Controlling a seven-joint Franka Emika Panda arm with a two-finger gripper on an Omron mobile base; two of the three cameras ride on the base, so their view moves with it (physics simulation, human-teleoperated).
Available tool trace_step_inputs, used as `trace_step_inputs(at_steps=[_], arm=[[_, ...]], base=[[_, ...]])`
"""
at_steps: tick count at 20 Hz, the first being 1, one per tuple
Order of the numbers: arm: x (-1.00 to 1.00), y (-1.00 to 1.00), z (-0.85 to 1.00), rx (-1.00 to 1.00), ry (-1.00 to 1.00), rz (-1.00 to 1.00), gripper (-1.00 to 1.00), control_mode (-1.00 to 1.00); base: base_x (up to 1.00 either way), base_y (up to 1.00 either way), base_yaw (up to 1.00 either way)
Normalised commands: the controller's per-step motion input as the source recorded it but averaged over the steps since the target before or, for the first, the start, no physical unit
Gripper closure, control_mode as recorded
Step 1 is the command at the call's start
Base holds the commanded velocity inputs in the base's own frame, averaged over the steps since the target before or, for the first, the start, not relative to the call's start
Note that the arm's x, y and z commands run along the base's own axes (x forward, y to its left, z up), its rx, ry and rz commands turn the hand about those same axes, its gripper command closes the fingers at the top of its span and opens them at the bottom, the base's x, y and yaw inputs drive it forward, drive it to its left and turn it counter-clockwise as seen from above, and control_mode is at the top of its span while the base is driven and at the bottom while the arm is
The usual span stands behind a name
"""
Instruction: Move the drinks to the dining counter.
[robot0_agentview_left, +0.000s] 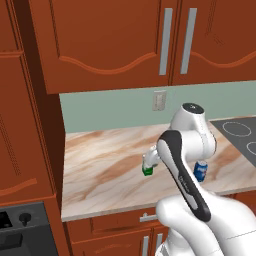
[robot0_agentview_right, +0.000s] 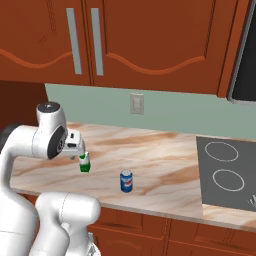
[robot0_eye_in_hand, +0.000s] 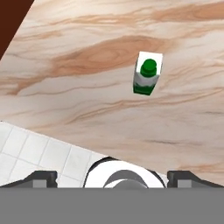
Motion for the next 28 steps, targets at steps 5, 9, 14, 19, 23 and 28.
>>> trace_step_inputs(at_steps=[5, 9, 14, 19, 23, 28], arm=[[0.10, -0.03, -0.03, -0.04, -0.05, 0.01, -1.00, -1.00], [0.12, 0.00, 0.00, -0.03, -0.01, 0.00, -1.00, -1.00], [0.17, 0.00, 0.00, 0.00, 0.00, 0.00, -1.00, -1.00], [0.22, 0.00, 0.00, 0.00, 0.00, 0.00, -1.00, -1.00], [0.24, 0.00, -0.06, 0.00, 0.00, 0.00, -1.00, -1.00], [0.25, 0.00, -0.11, 0.00, 0.00, 0.00, -1.00, -1.00]], base=[[0.00, 0.00, 0.00], [0.00, 0.00, 0.00], [0.00, 0.00, 0.00], [0.00, 0.00, 0.00], [0.00, 0.00, 0.00], [0.00, 0.00, 0.00]])
